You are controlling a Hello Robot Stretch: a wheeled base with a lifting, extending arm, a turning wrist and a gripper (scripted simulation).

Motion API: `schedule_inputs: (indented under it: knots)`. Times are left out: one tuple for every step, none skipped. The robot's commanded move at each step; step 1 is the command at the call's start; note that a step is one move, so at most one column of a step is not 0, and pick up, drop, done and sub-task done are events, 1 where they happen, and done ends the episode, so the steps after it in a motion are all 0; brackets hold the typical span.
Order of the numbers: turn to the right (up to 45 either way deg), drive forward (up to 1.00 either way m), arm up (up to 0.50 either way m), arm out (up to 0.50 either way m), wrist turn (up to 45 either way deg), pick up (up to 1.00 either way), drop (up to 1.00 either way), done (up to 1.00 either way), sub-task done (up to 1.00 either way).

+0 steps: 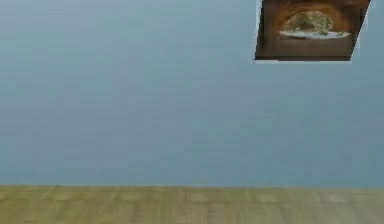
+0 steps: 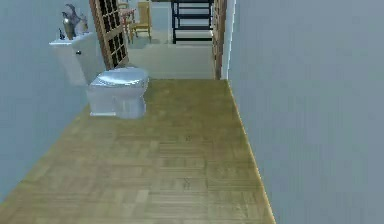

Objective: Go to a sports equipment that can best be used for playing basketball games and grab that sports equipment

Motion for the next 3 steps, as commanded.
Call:
schedule_inputs:
  knots:
    - [-45.0, 0.00, 0.00, 0.00, 0.0, 0.00, 0.00, 0.00, 0.00]
    - [-12.0, 0.00, 0.00, 0.00, 0.0, 0.00, 0.00, 0.00, 0.00]
    - [0.0, 1.00, 0.00, 0.00, 0.0, 0.00, 0.00, 0.00, 0.00]
